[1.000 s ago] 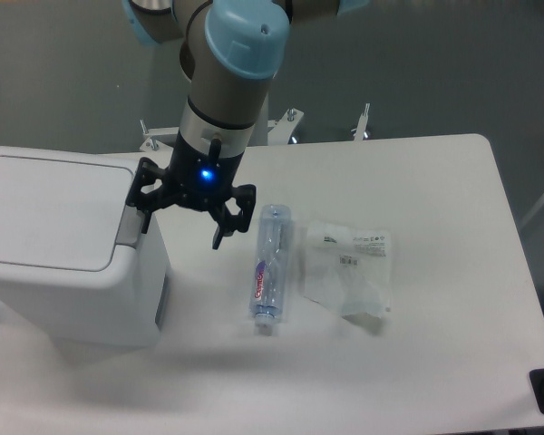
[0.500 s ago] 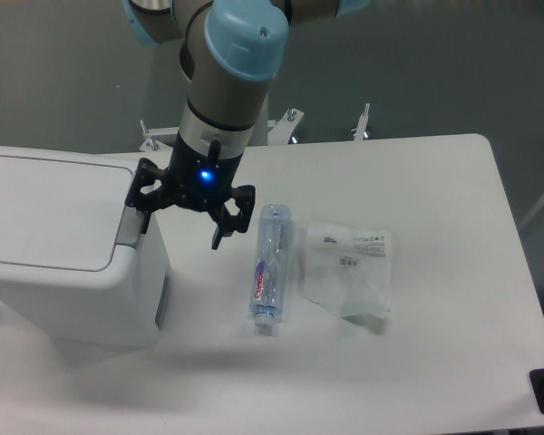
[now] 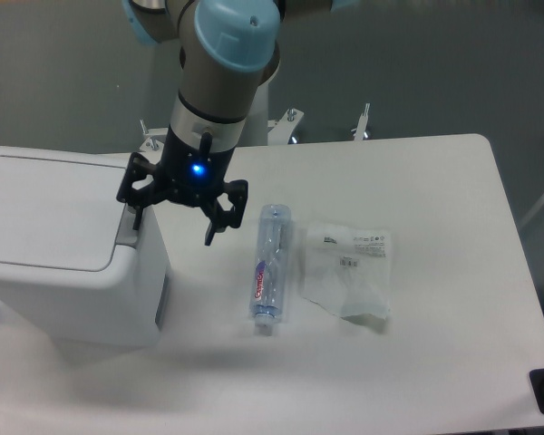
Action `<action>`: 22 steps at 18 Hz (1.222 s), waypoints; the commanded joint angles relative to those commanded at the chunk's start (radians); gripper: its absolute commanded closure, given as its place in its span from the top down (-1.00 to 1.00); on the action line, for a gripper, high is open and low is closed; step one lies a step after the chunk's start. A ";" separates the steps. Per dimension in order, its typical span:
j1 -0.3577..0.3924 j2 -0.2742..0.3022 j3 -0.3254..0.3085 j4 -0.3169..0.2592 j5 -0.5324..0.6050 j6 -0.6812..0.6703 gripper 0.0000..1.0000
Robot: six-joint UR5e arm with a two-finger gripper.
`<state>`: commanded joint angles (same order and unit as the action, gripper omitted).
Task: Open the trash can
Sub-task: 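Lower the gripper onto the grey tab at the bin lid's edge, then push the grey tab so the bin lid flips open, then withdraw the gripper from the bin back over the plastic bag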
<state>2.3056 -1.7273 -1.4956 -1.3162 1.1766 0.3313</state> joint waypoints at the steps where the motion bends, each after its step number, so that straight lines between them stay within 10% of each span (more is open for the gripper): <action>1: 0.000 0.000 0.000 0.000 0.000 0.000 1.00; 22: 0.043 -0.014 0.045 0.021 0.021 0.018 1.00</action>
<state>2.3484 -1.7411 -1.4511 -1.2947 1.1979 0.3498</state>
